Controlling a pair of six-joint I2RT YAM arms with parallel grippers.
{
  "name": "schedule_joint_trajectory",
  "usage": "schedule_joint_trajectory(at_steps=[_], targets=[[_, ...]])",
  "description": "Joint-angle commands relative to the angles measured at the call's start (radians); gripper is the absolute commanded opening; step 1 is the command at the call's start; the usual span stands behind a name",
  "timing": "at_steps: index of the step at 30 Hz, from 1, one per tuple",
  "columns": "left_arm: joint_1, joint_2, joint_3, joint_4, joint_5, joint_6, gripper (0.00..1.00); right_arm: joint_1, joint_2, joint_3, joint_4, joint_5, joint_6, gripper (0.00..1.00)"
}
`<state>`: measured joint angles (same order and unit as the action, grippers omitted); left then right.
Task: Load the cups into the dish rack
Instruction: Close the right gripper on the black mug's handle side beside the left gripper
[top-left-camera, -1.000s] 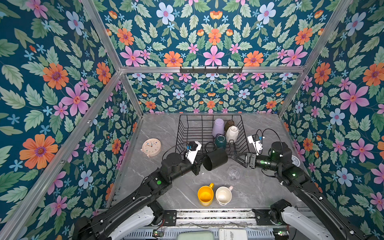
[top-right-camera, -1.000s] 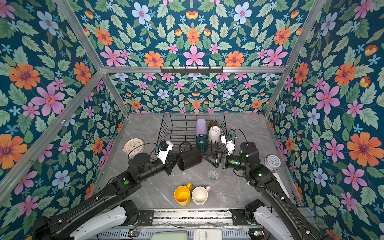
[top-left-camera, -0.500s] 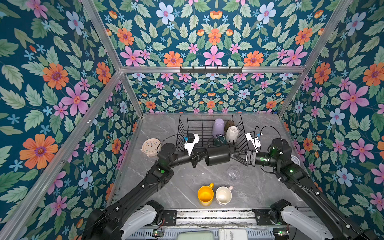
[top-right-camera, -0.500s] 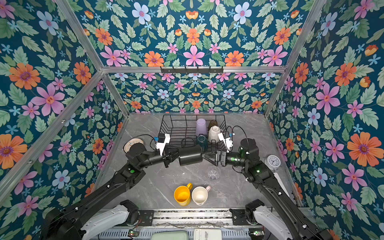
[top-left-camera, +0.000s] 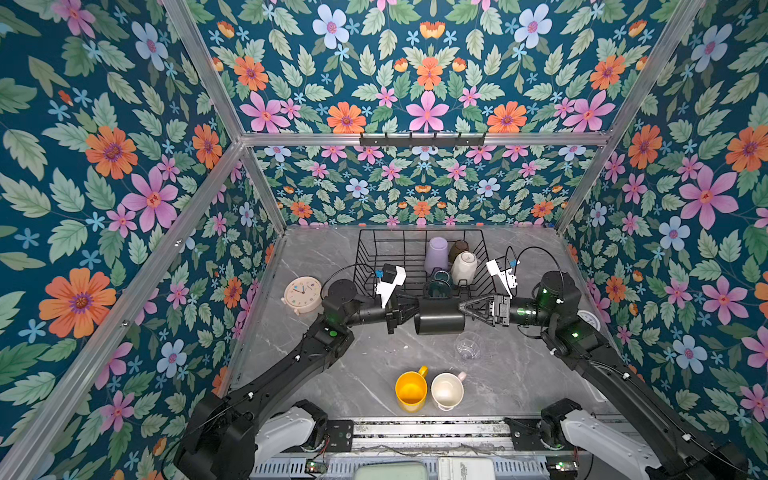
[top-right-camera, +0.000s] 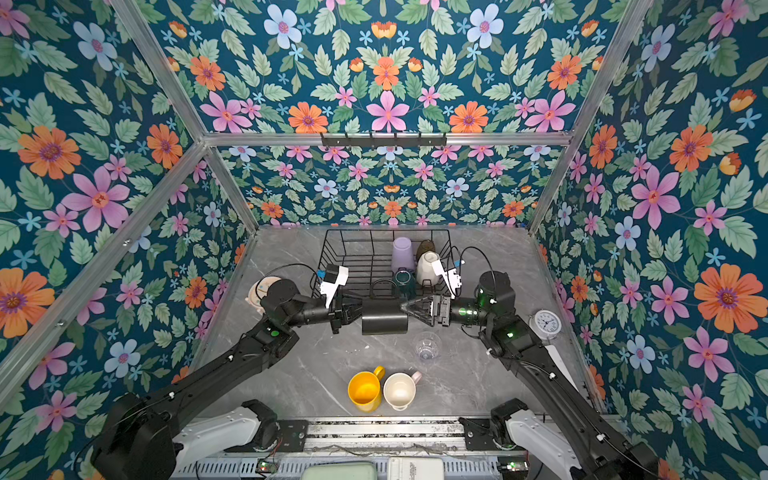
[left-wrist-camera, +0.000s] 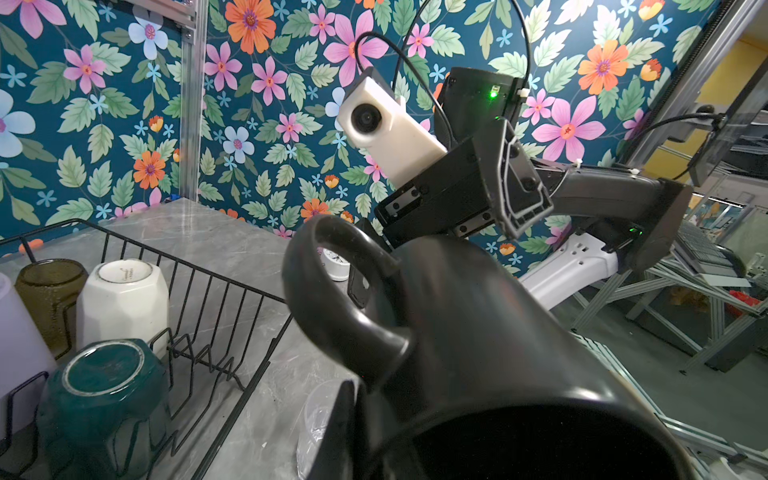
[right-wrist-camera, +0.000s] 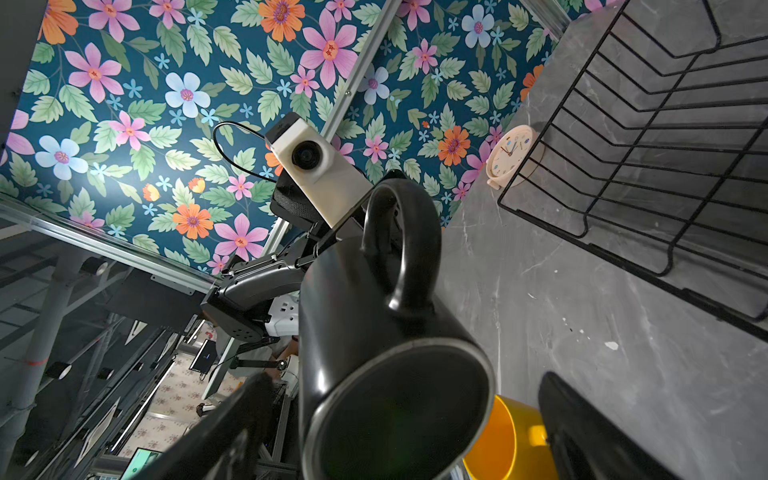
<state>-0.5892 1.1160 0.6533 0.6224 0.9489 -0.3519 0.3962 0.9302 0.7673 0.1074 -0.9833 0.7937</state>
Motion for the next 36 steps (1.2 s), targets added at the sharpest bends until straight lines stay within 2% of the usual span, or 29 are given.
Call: schedule_joint_trajectory(at_steps=[1,19,36], targets=[[0.002,0.002,0.011,0.121,0.032,-0.033,0.00,0.001,0.011,0.001,0.056,-0.026,0.019,0.99],[0.002,0.053,0.009,0.253,0.065,-0.123,0.00,0.083,0.062,-0.017,0.118,0.008,0.041,0.98],[0.002,0.065,0.022,0.259,0.082,-0.131,0.00,0.124,0.126,0.007,0.158,0.035,0.056,0.93]])
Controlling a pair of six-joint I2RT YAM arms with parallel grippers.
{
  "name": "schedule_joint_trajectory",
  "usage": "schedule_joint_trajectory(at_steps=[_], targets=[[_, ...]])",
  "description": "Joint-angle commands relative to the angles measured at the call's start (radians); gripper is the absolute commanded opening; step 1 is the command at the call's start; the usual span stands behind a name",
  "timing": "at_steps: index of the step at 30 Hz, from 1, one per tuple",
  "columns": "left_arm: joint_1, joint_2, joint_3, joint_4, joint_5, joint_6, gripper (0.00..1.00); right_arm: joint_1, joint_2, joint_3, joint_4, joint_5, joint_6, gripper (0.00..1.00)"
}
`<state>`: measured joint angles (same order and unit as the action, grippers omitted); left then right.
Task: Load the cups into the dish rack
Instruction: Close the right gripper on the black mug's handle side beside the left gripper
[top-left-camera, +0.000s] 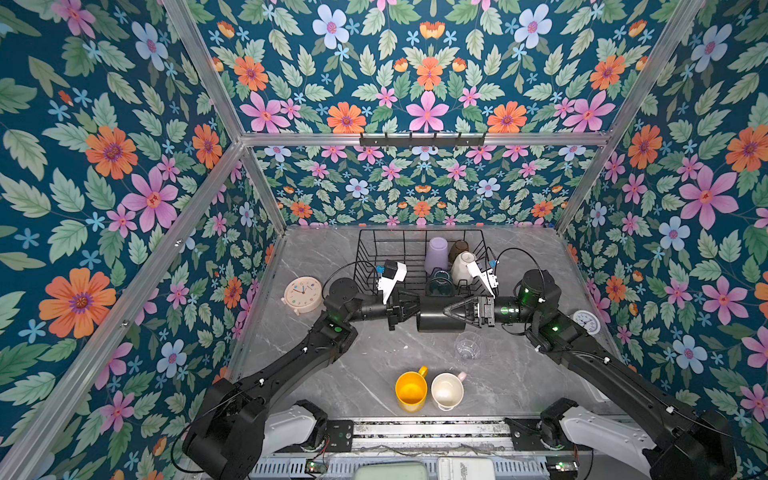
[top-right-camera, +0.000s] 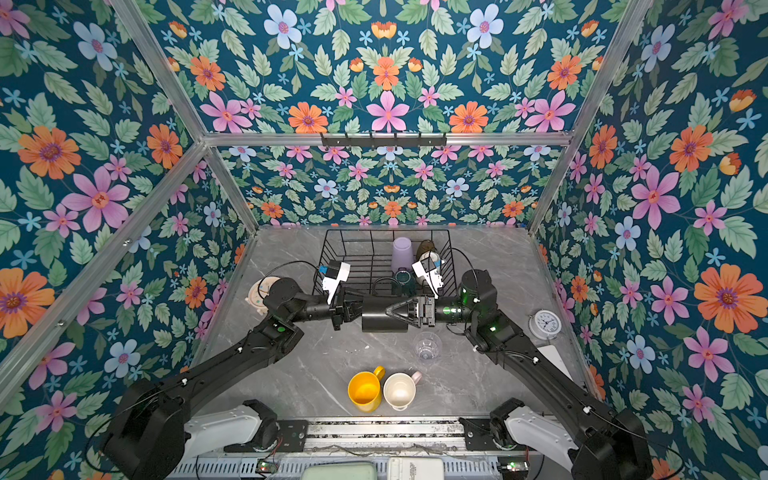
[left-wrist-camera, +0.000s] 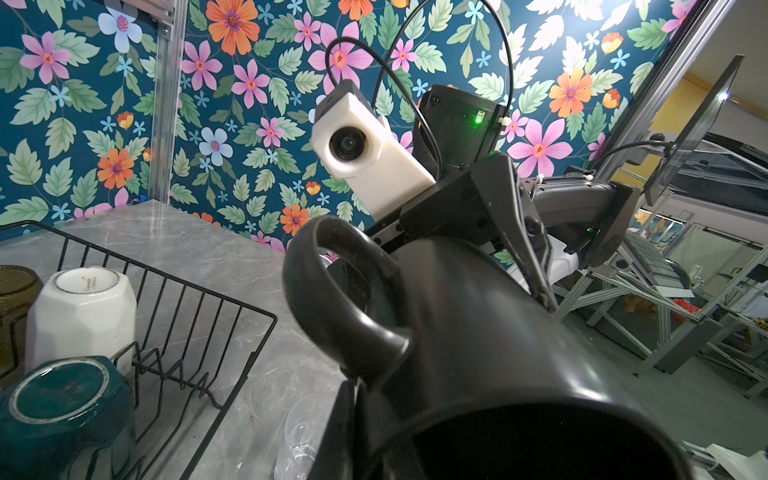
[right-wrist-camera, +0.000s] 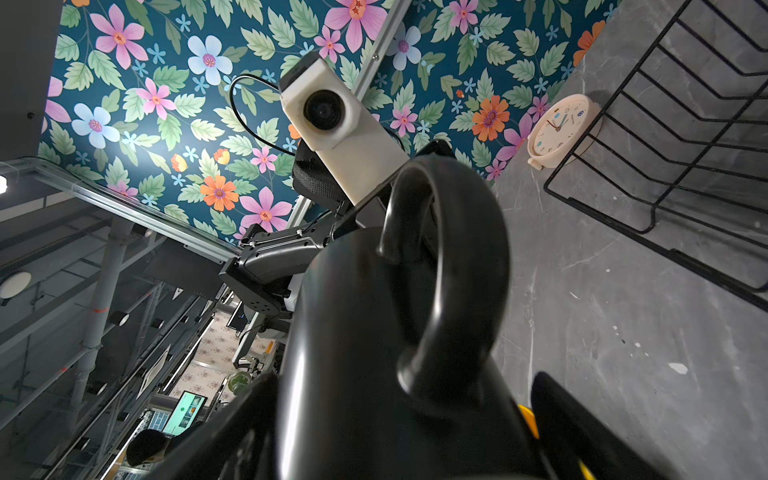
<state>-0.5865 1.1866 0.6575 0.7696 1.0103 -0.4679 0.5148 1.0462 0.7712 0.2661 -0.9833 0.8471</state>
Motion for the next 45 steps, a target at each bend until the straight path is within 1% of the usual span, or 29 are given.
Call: schedule_joint_trajectory(at_steps=[1,14,17,22,25,27,31,34,38,39,41,43,44,45], targets=[[-0.001,-0.006,0.017,0.106,0.020,-0.010,0.00,0.007,0.011,0.004,0.001,0.037,0.004,0.93],[0.005,-0.010,0.028,0.080,0.014,-0.005,0.00,0.029,0.014,-0.009,-0.008,0.048,-0.009,0.93],[0.005,-0.008,0.029,0.082,0.014,-0.007,0.00,0.032,0.014,-0.012,-0.002,0.048,-0.008,0.92],[0.005,-0.006,0.030,0.087,0.010,-0.015,0.00,0.042,0.018,-0.012,0.002,0.049,-0.008,0.86],[0.005,-0.004,0.029,0.094,0.009,-0.023,0.00,0.050,0.021,-0.016,0.007,0.051,-0.008,0.75],[0.005,-0.002,0.030,0.099,0.009,-0.028,0.00,0.052,0.023,-0.020,0.009,0.054,-0.006,0.72],[0.007,0.000,0.031,0.108,0.007,-0.034,0.00,0.054,0.021,-0.029,0.012,0.058,-0.005,0.57],[0.007,0.001,0.031,0.106,0.004,-0.035,0.00,0.054,0.015,-0.030,0.007,0.067,-0.005,0.52],[0.010,0.004,0.034,0.107,-0.001,-0.038,0.00,0.054,0.000,-0.021,-0.045,0.107,-0.022,0.42],[0.011,0.004,0.034,0.108,-0.001,-0.037,0.00,0.054,-0.003,-0.017,-0.062,0.121,-0.024,0.38],[0.012,0.004,0.034,0.108,-0.004,-0.040,0.00,0.054,-0.005,-0.011,-0.077,0.136,-0.024,0.27],[0.014,0.004,0.034,0.108,-0.007,-0.043,0.00,0.053,-0.006,-0.006,-0.087,0.150,-0.022,0.07],[0.014,0.004,0.034,0.108,-0.009,-0.044,0.00,0.054,-0.009,-0.004,-0.089,0.158,-0.020,0.00],[0.017,0.005,0.034,0.108,-0.012,-0.046,0.00,0.054,-0.012,-0.003,-0.091,0.166,-0.017,0.00]])
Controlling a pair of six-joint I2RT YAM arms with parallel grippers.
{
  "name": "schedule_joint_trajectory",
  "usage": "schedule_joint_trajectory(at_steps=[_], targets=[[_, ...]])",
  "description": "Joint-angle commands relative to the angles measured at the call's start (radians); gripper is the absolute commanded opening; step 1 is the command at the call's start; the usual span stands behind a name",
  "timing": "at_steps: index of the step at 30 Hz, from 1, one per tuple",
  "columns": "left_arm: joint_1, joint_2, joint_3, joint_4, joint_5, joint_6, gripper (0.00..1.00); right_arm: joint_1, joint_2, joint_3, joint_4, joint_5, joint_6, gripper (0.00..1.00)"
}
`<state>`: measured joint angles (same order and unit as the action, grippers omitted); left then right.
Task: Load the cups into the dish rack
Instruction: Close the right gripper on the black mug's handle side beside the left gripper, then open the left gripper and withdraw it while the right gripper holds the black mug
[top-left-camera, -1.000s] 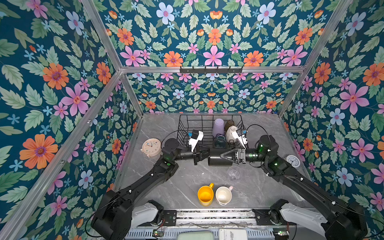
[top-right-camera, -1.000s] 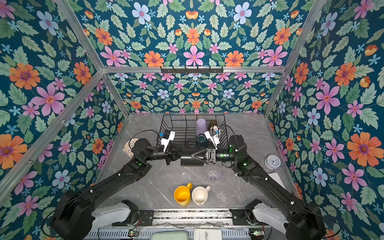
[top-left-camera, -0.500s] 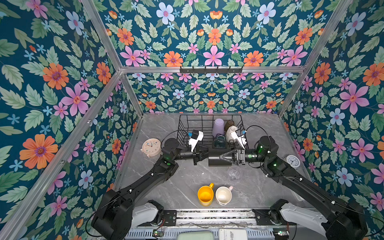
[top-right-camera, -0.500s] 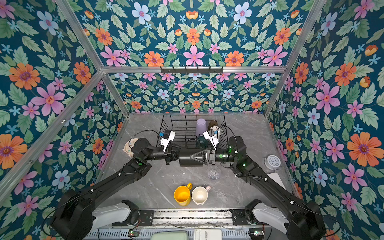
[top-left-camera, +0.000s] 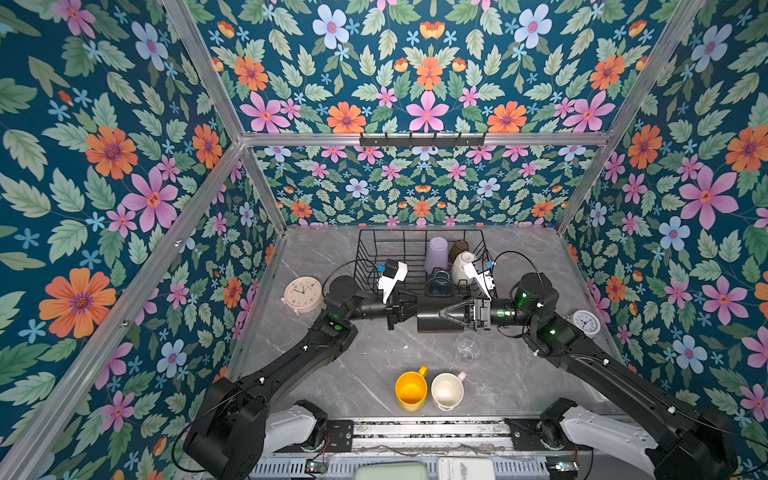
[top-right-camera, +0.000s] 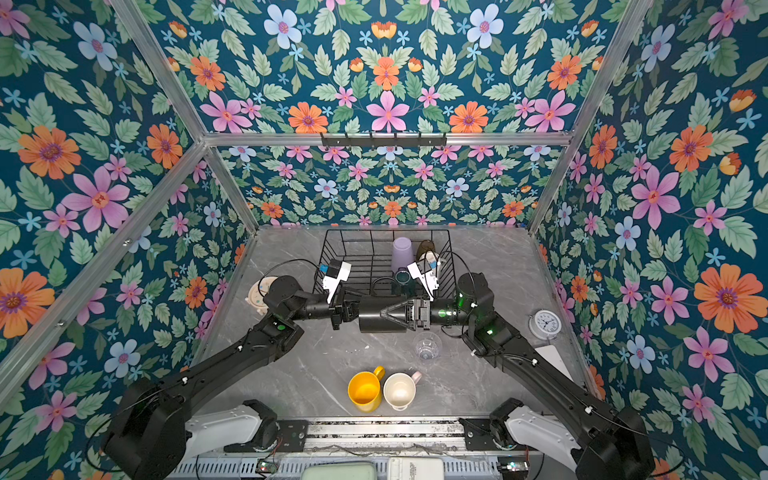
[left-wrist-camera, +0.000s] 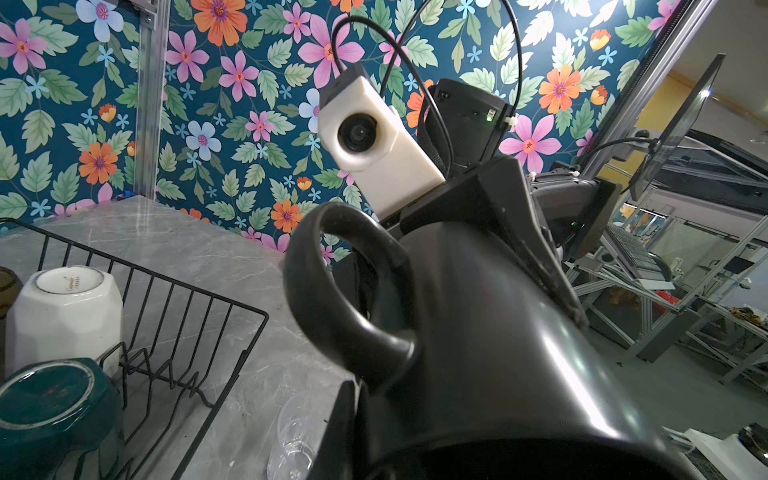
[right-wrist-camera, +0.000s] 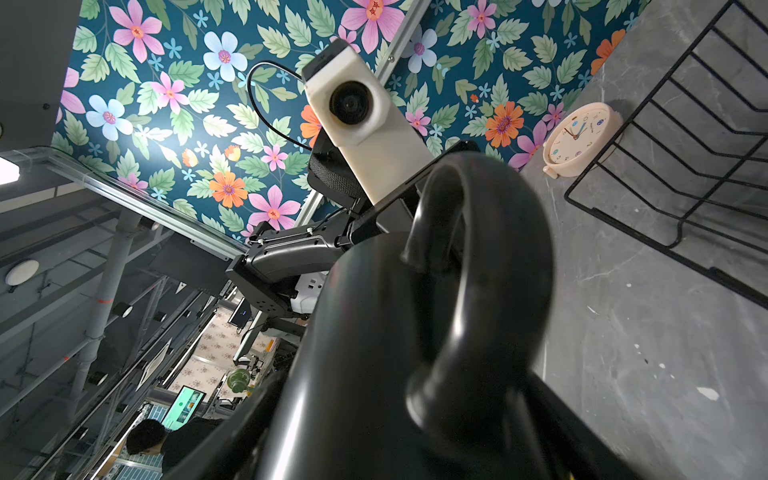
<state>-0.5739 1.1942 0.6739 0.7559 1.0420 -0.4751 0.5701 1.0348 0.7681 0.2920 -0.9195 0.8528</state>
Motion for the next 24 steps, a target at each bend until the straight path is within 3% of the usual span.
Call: schedule_joint_trajectory(at_steps=[1,5,17,24], targets=[[0.006,-0.005,0.016,0.121,-0.044,-0.040,0.00,-0.001,-0.004,0.002,-0.117,0.112,-0.019,0.00],[0.014,-0.007,0.012,0.122,-0.053,-0.048,0.00,-0.001,-0.029,0.013,-0.089,0.136,0.015,0.00],[0.031,0.010,0.006,0.179,-0.054,-0.105,0.18,-0.003,-0.029,0.034,-0.049,0.151,0.050,0.00],[0.034,0.016,0.012,0.189,-0.043,-0.117,0.46,-0.003,-0.021,0.040,-0.043,0.136,0.047,0.00]])
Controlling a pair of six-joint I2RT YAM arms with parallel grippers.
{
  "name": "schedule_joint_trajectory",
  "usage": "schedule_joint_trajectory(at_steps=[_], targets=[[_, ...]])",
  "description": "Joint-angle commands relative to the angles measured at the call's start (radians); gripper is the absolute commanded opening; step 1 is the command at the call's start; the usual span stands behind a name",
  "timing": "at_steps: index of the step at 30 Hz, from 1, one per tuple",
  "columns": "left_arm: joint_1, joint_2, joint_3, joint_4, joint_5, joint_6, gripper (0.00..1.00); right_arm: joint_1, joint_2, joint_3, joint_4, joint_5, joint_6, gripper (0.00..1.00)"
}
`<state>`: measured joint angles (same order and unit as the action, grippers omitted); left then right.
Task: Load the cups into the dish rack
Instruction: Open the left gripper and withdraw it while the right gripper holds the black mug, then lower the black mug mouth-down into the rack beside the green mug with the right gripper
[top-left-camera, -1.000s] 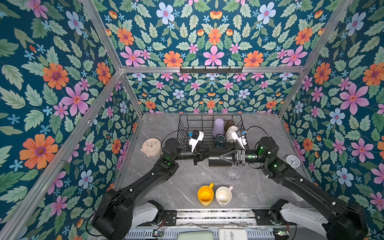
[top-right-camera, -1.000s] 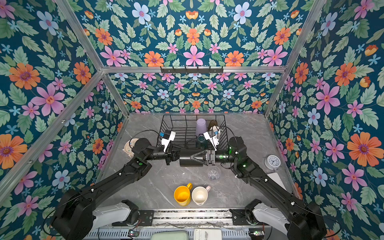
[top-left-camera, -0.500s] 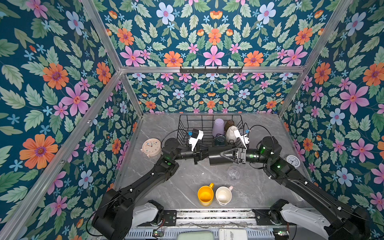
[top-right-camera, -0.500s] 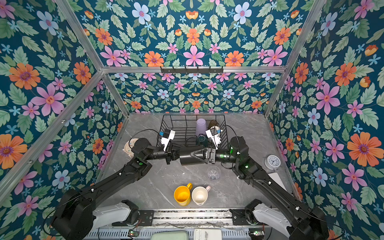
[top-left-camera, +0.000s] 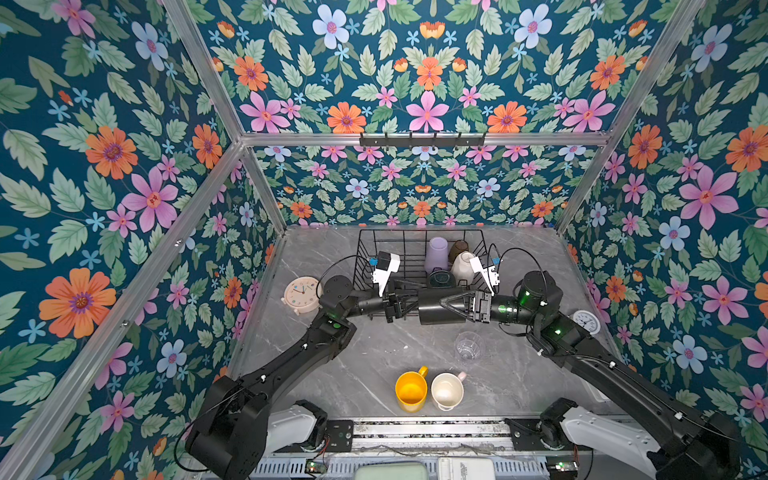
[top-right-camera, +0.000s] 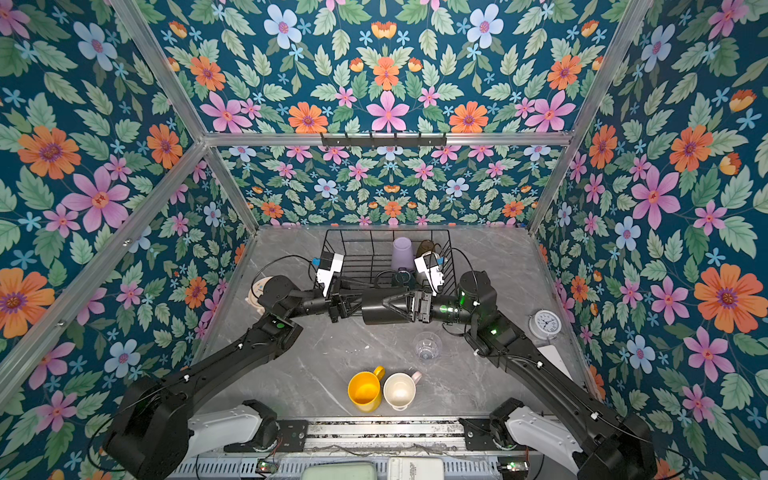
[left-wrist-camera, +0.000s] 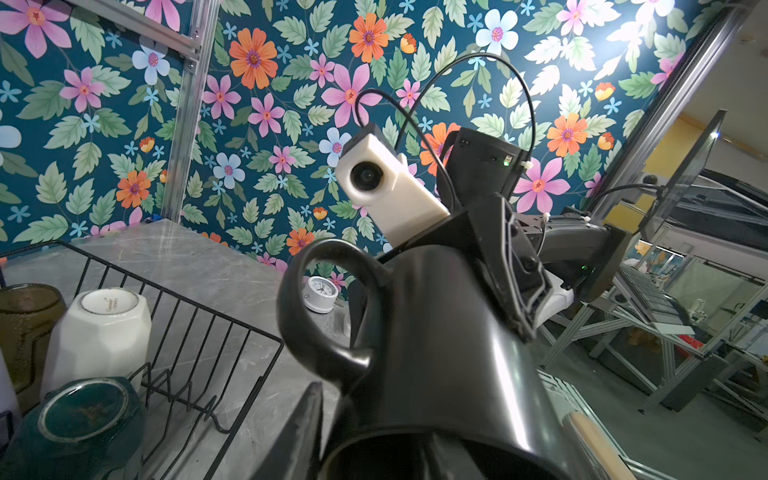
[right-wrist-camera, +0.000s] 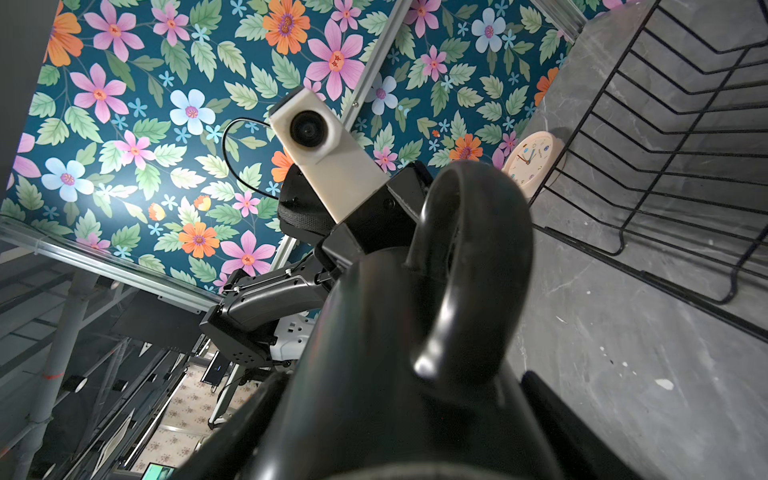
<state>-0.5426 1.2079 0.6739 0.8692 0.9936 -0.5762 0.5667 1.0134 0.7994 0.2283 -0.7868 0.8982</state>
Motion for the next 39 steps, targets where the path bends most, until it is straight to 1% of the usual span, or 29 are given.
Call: schedule_joint_trajectory(at_steps=[1,3,7,13,15,18,20,24,28,31,36,39], targets=[[0.003,0.002,0.012,0.076,0.005,-0.016,0.52,0.000,-0.001,0.009,0.019,0.003,0.002,0.00],[0.004,0.001,0.010,0.077,0.005,-0.016,0.62,0.001,-0.005,0.012,0.014,0.004,0.001,0.00],[0.009,-0.008,0.004,0.072,0.001,-0.011,0.77,-0.002,-0.026,0.034,-0.032,0.021,-0.019,0.00],[0.016,-0.035,-0.010,0.028,-0.028,0.021,0.95,-0.051,-0.075,0.052,-0.109,0.025,-0.030,0.00],[0.018,-0.045,-0.014,0.017,-0.041,0.028,0.99,-0.078,-0.096,0.053,-0.142,0.023,-0.031,0.00],[0.021,-0.062,-0.019,-0.011,-0.073,0.045,1.00,-0.128,-0.136,0.068,-0.234,0.026,-0.056,0.00],[0.023,-0.083,-0.020,-0.063,-0.119,0.077,1.00,-0.157,-0.161,0.091,-0.335,0.046,-0.092,0.00],[0.027,-0.135,-0.027,-0.170,-0.266,0.122,1.00,-0.197,-0.183,0.164,-0.608,0.157,-0.193,0.00],[0.028,-0.197,-0.011,-0.321,-0.494,0.165,1.00,-0.211,-0.173,0.216,-0.796,0.331,-0.261,0.00],[0.027,-0.250,0.006,-0.441,-0.692,0.187,1.00,-0.210,-0.159,0.246,-0.883,0.448,-0.296,0.00],[0.028,-0.330,0.022,-0.617,-1.010,0.218,1.00,-0.210,-0.116,0.295,-0.967,0.556,-0.321,0.00],[0.029,-0.365,0.029,-0.703,-1.114,0.246,1.00,-0.210,-0.085,0.324,-0.991,0.611,-0.322,0.00]])
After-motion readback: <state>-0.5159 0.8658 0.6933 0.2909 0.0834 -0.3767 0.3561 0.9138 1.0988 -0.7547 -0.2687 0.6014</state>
